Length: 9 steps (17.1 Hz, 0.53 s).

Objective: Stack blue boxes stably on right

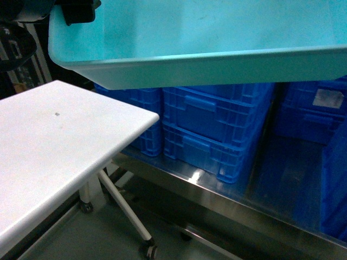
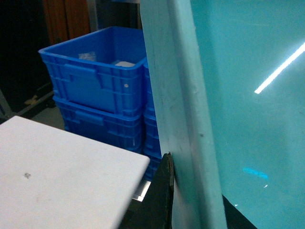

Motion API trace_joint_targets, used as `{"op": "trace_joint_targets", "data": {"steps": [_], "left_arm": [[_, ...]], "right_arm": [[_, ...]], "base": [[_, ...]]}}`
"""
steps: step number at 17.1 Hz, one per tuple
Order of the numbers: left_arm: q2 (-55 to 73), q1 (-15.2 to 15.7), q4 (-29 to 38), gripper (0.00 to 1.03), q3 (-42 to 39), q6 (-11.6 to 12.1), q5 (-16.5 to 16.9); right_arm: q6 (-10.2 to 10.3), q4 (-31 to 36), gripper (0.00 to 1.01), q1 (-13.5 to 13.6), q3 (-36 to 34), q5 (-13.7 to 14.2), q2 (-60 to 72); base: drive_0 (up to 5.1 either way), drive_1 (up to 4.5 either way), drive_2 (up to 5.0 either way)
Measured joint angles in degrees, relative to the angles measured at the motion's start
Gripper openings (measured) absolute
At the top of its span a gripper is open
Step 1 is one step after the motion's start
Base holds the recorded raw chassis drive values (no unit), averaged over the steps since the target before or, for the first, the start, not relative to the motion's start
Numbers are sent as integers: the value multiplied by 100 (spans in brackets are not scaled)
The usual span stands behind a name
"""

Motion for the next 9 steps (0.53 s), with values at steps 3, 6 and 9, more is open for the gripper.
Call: {"op": "trace_joint_targets", "data": {"steps": [3, 6, 9], "left_arm": [[-2, 0, 2, 6, 0, 13, -17], [-7, -2, 13, 6, 0, 33, -13], [-7, -33, 24, 6, 0, 35, -20]], "right_arm": [[-2, 15, 7, 4, -9, 0, 0], [2, 9, 7, 0, -9, -9, 0], [13, 4, 7, -57, -20, -28, 0]], "base": [[173, -653, -19], [173, -653, -19], [74, -477, -54]]}}
